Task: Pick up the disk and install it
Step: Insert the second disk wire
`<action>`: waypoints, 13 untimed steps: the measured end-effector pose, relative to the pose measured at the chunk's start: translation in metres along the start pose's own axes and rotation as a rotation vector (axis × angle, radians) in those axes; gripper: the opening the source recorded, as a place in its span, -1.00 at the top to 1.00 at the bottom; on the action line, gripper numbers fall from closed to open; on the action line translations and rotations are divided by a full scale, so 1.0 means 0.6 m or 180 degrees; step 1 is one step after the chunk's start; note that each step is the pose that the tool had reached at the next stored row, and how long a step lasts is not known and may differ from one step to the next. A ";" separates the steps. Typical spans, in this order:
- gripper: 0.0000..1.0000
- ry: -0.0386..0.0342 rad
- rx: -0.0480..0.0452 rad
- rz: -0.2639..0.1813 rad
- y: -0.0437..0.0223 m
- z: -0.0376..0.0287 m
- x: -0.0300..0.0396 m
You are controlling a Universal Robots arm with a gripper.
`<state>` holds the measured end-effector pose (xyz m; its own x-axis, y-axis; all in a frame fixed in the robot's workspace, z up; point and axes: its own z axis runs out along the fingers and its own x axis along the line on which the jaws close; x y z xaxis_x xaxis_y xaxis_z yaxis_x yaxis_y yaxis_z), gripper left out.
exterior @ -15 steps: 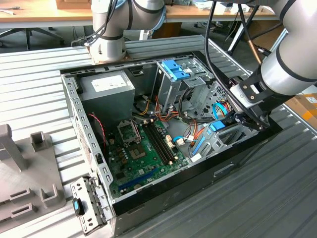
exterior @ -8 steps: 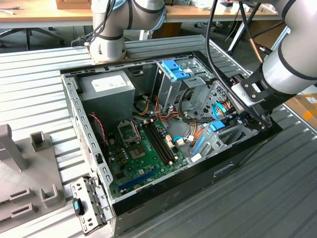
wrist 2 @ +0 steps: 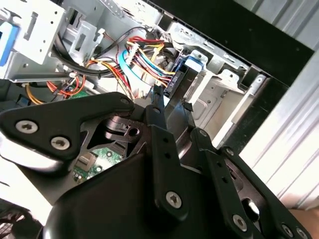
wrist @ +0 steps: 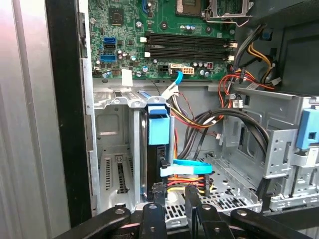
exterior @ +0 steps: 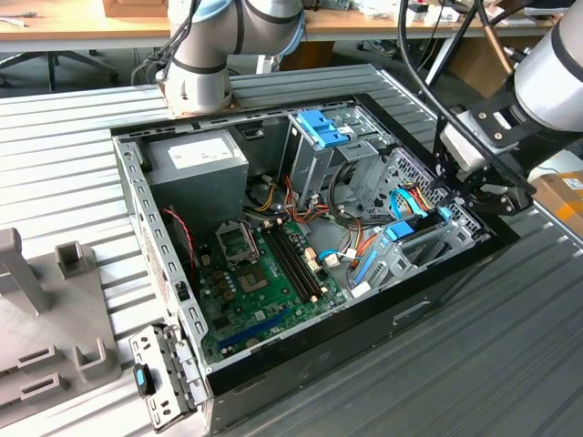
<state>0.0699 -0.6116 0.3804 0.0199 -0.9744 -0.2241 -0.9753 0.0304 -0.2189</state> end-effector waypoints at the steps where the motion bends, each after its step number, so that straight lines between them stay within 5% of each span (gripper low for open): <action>1: 0.40 -0.0001 0.0000 0.0000 0.000 -0.001 0.000; 3: 0.40 0.0001 0.0000 0.0000 0.000 -0.001 0.000; 9: 0.40 0.0148 -0.0048 -0.0017 0.000 0.001 -0.008; 13: 0.40 0.0166 -0.0084 -0.0007 0.000 0.003 -0.019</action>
<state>0.0699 -0.6004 0.3810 0.0113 -0.9847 -0.1737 -0.9807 0.0229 -0.1940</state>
